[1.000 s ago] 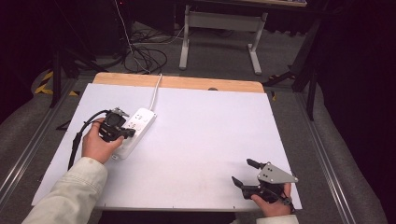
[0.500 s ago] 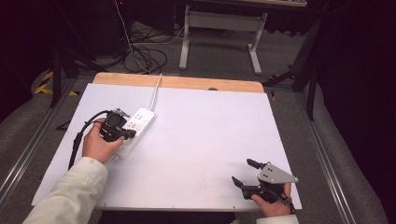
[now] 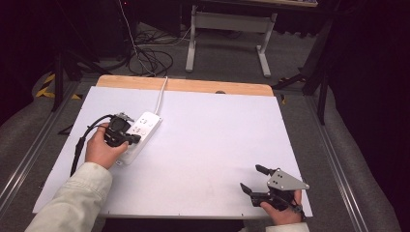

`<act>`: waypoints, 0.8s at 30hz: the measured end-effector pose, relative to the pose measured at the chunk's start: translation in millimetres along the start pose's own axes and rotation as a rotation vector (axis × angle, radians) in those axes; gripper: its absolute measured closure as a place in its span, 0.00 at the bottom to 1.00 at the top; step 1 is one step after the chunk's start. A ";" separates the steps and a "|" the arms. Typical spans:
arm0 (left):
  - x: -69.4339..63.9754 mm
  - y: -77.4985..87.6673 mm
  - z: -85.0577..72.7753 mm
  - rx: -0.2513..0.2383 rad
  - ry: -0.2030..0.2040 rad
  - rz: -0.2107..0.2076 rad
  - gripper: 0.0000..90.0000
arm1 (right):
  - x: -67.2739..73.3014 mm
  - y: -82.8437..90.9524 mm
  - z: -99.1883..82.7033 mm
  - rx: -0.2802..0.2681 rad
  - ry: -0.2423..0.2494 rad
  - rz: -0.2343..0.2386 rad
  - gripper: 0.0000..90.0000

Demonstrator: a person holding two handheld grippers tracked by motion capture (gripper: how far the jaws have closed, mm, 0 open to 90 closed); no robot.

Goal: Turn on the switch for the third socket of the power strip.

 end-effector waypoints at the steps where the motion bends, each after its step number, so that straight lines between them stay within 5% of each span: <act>1: 0.6 0.0 -0.3 -0.003 0.006 -0.012 1.00 | 0.2 0.2 0.1 -0.001 0.001 0.001 0.22; 24: 1.5 -2.3 -3.1 -0.051 -0.026 0.024 1.00 | 2.7 -0.3 0.0 0.004 0.000 0.006 0.22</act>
Point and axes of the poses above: each handheld gripper's, and its own axes: y roughly backward along the jaws, z roughly out of its top, x roughly to its left, the point moved 10 cm from there along -y, roughly forward along the jaws, and after that the axes turned 6 degrees about y, right-handed, at the moved point
